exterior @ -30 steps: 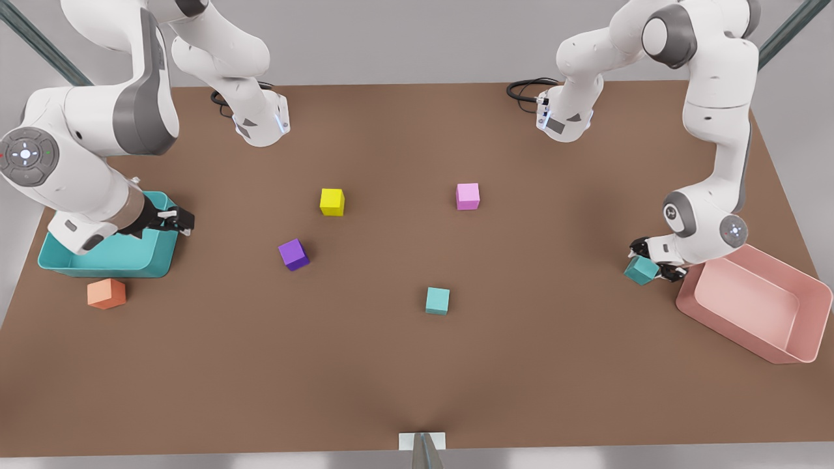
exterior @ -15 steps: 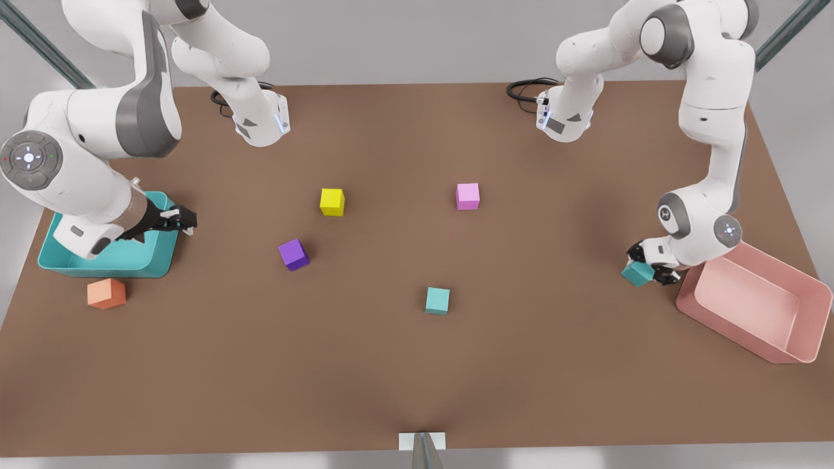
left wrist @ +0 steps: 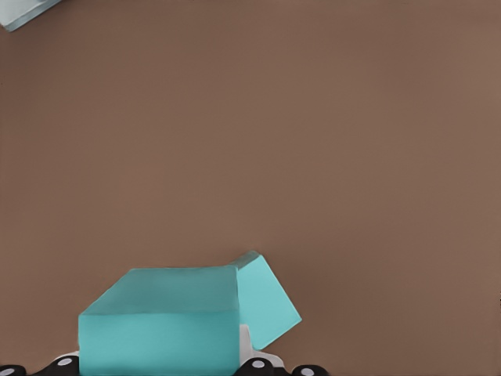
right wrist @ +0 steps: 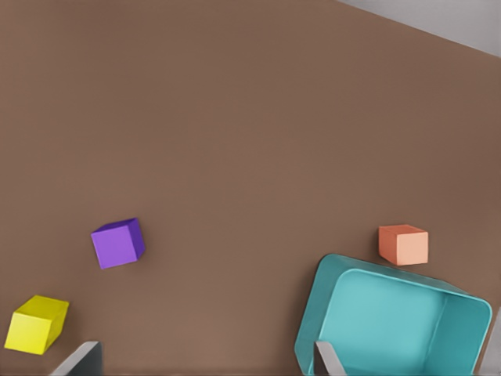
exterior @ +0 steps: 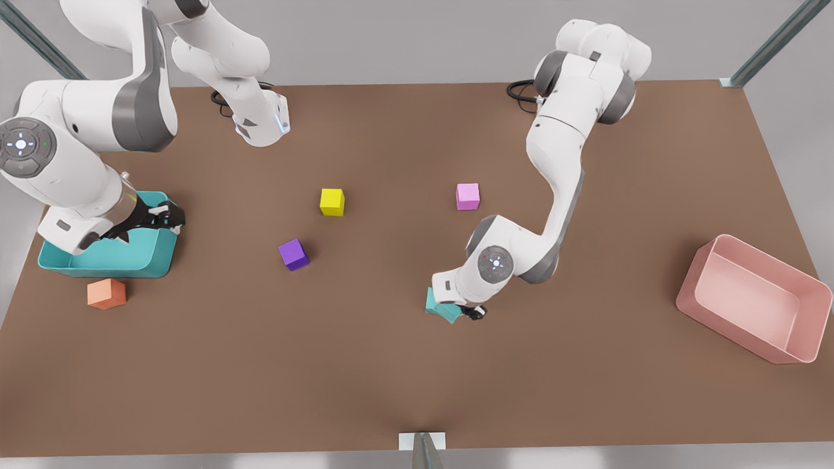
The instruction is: Stack the two blue cubes on top of each other
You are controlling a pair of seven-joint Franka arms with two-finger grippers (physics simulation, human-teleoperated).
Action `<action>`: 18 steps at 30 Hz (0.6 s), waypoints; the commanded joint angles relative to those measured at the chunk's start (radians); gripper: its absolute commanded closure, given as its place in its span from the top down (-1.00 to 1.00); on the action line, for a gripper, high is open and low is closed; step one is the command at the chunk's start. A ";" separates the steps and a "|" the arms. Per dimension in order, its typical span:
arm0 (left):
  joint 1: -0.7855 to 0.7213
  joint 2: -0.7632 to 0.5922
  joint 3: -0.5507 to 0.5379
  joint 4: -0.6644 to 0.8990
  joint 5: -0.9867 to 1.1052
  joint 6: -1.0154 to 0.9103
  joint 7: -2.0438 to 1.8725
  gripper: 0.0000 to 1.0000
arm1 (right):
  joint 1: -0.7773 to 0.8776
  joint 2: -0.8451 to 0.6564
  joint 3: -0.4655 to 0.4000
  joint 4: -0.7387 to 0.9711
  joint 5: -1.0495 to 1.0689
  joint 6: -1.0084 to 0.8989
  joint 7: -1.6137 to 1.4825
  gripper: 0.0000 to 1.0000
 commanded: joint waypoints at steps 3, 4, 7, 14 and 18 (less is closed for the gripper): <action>-0.002 0.021 0.000 0.025 -0.023 -0.057 -0.963 -0.03 | 0.006 0.000 0.001 0.000 -0.007 -0.007 -0.030 1.00; -0.002 0.021 0.000 0.021 -0.023 -0.058 -0.963 -0.03 | 0.006 0.000 0.001 0.000 -0.007 -0.007 -0.031 1.00; -0.012 0.020 -0.016 0.020 -0.026 -0.107 -0.961 -0.03 | 0.004 0.000 -0.001 0.000 -0.008 -0.007 -0.034 1.00; -0.039 0.026 -0.030 0.008 -0.023 -0.147 -0.963 -0.03 | 0.004 0.000 -0.001 0.000 -0.008 -0.009 -0.033 1.00; -0.032 0.027 -0.027 0.009 -0.020 -0.141 -0.961 -0.03 | 0.004 0.000 -0.001 -0.001 -0.008 -0.010 -0.033 1.00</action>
